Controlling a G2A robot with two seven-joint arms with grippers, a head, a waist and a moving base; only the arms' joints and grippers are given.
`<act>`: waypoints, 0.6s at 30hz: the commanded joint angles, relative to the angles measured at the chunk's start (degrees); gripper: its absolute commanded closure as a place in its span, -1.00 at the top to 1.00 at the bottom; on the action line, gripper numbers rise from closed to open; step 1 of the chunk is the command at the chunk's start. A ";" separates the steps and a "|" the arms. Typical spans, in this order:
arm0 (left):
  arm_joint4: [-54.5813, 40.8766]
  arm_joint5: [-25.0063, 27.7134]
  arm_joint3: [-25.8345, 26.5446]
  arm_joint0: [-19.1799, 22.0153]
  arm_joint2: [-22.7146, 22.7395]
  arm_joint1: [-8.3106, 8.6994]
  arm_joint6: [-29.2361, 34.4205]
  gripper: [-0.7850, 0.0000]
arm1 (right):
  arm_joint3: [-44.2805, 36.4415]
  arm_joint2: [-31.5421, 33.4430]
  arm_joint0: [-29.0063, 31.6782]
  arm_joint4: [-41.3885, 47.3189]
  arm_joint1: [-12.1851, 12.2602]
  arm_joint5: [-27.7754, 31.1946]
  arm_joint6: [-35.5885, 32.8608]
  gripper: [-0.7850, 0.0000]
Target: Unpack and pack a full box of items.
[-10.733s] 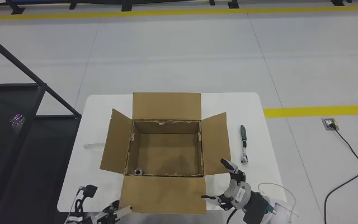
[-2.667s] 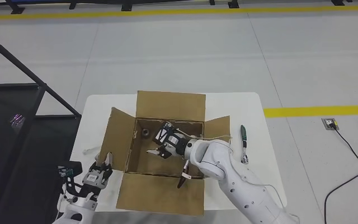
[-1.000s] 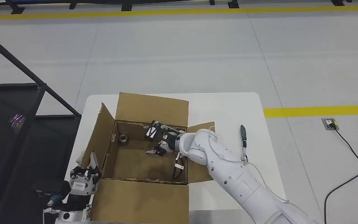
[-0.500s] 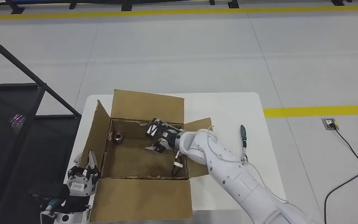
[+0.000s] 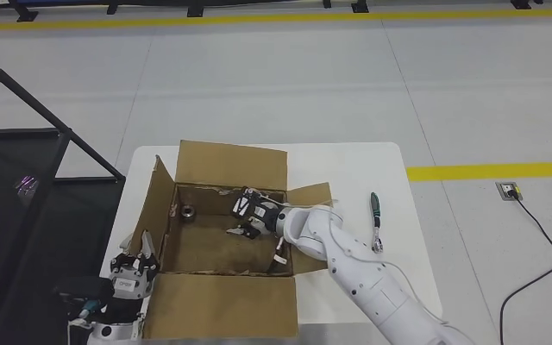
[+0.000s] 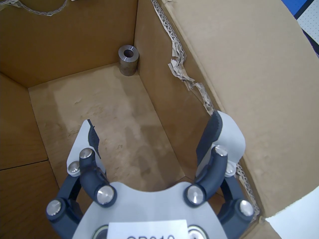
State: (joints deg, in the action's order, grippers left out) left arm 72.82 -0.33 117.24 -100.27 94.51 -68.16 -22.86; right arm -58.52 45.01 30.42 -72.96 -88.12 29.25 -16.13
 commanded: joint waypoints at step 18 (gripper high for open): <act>-0.76 1.32 1.35 -1.38 0.86 -0.73 -1.82 -1.00 | -5.16 2.51 4.33 -7.68 1.48 0.36 7.30 1.00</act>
State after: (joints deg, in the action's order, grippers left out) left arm 71.99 0.96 118.58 -101.60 95.38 -68.85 -24.57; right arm -63.57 47.40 34.62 -80.65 -86.67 29.51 -8.76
